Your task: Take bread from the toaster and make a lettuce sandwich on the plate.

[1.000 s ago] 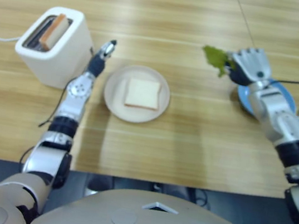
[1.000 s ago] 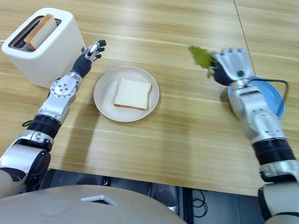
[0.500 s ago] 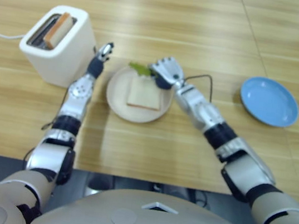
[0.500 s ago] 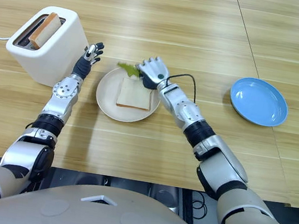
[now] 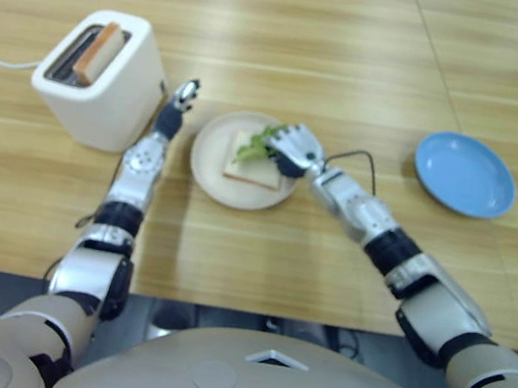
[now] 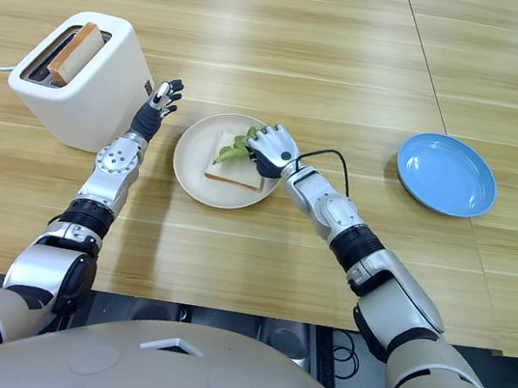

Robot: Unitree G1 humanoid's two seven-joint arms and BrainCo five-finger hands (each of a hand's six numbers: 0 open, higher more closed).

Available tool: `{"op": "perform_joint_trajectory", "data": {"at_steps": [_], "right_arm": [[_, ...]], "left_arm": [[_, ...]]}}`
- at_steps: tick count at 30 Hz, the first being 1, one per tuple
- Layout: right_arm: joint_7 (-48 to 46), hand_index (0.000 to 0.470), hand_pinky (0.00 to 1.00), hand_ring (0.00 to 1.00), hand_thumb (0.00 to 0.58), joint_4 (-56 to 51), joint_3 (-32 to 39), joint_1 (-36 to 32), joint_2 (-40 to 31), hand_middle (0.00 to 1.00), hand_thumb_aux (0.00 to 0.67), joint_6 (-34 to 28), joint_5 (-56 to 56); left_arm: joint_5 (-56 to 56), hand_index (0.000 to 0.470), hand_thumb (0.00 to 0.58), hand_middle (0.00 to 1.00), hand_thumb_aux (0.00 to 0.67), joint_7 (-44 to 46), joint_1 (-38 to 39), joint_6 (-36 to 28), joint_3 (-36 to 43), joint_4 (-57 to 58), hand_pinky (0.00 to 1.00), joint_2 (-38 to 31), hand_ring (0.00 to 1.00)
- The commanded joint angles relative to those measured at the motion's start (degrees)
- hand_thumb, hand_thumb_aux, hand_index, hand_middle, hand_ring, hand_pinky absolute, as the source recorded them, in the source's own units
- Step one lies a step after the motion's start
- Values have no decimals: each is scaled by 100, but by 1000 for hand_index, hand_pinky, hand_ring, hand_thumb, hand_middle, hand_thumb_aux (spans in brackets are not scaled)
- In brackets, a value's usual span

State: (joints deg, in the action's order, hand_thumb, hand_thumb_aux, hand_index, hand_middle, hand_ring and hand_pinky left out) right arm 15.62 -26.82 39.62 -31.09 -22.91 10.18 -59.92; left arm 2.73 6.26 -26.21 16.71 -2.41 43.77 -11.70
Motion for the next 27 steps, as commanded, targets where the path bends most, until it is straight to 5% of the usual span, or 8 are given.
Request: {"op": "perform_joint_trajectory", "data": {"at_steps": [1,14,16,18,19,20,21,27], "right_arm": [[-268,460,1000,1000,580,597,-196,186,-61,1000,670,-77,94],[-749,460,1000,1000,580,-78,-56,292,143,1000,670,26,73],[-823,460,925,925,580,-179,-79,299,125,925,670,9,81],[-880,381,624,624,563,-170,-148,333,110,624,554,17,157],[-918,269,176,176,480,-103,-184,361,91,176,391,15,188],[-942,269,176,176,480,-2,-227,394,60,176,391,11,224],[-968,0,0,0,0,110,-282,428,29,0,0,13,277],[-995,0,0,0,0,1243,-831,731,-233,0,0,186,770]], "left_arm": [[64,0,0,0,0,-19,-59,10,52,169,0,13,0],[164,0,0,0,0,5,-87,25,110,353,0,24,0],[175,0,0,0,0,3,-83,31,116,369,0,23,0],[183,0,0,0,0,3,-90,41,117,397,0,22,0],[186,0,0,0,0,3,-95,43,118,409,0,21,0],[188,0,0,0,0,3,-100,44,122,419,0,18,0],[189,0,0,0,0,1,-105,44,124,426,0,17,0],[215,0,0,0,0,-28,-122,66,136,438,0,-7,0]]}}
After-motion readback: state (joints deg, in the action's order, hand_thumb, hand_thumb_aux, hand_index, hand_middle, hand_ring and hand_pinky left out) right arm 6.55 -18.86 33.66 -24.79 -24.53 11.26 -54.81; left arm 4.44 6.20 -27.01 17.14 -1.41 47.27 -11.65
